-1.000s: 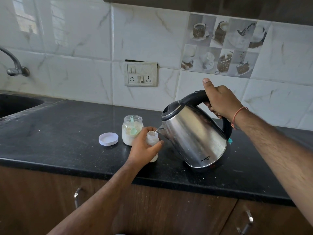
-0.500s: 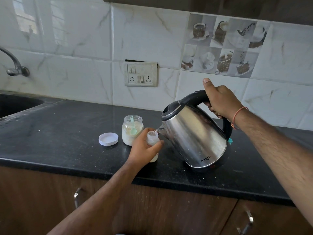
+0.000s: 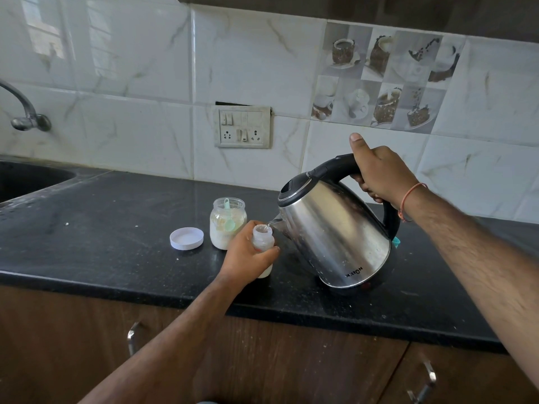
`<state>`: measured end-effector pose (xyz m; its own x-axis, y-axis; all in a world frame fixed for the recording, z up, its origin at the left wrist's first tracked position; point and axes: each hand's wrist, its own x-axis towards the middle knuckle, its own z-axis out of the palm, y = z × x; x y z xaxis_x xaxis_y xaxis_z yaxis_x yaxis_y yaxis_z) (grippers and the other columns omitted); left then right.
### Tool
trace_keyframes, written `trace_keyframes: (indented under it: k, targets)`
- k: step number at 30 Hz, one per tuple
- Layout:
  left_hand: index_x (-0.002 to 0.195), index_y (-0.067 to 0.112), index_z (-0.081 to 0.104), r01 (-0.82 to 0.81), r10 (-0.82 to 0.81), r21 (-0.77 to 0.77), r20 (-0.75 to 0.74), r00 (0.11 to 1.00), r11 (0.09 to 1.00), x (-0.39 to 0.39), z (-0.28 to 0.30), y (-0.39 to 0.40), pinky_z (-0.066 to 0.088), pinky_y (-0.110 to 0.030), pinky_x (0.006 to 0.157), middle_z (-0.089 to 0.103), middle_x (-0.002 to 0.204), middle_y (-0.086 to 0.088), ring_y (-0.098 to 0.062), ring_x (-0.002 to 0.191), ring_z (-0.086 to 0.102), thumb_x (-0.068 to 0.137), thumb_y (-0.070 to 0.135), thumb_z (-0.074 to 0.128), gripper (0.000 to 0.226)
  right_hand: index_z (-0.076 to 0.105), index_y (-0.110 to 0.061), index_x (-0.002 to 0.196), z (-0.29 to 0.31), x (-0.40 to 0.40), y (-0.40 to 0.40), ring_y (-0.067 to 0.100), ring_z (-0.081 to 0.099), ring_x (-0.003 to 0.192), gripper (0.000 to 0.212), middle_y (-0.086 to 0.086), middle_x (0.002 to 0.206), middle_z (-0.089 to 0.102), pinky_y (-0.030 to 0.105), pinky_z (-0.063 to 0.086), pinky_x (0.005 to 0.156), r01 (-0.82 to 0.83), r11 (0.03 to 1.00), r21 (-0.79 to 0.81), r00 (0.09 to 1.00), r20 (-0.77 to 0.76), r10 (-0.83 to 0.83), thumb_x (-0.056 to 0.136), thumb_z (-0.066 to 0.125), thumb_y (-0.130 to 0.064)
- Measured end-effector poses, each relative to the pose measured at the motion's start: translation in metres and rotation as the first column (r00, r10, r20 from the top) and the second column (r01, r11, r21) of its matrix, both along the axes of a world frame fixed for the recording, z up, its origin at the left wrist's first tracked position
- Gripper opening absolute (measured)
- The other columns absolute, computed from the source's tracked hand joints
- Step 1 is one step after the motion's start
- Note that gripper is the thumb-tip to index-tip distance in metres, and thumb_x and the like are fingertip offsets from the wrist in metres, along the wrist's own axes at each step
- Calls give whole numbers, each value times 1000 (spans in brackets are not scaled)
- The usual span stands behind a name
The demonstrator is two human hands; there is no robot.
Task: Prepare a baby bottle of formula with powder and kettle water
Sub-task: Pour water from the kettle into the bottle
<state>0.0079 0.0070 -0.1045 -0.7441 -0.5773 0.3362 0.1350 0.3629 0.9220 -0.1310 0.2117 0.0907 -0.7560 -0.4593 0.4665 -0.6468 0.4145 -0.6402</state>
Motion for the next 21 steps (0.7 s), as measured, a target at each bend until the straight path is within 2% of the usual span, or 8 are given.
trace_keyframes:
  k: [3,8,14,21]
  targets:
    - [104,22,65,-4,4,4,7,1000,1000,0,0,0,59,-37,87,76,99,-4,-23,97,73,83,11,85,31,53,-12,59,0,1,-1,19,36,38,81,-2,45,45,29,35,50,0,1000,3,1000,0,0,106,32,-74]
    - [106,21,65,11,-11,13,14,1000,1000,1,2,0,57,-29,83,75,101,-3,-21,98,73,84,10,86,32,53,-12,58,2,3,-2,14,36,34,81,-5,42,45,28,35,50,0,1000,7,1000,-2,0,108,32,-72]
    - [107,20,65,12,-12,11,15,1000,1000,3,3,1,59,-37,90,75,102,-4,-22,101,73,85,10,86,33,53,-12,58,2,3,-3,17,36,36,81,-3,44,46,28,35,49,3,1000,7,1000,-2,-3,107,32,-73]
    - [107,23,65,8,-8,4,19,1000,1000,2,3,0,59,-33,87,75,102,-2,-20,100,73,84,11,87,34,54,-11,58,2,3,-3,16,36,36,81,-3,43,46,28,35,50,6,1000,10,1000,-2,-6,107,32,-73]
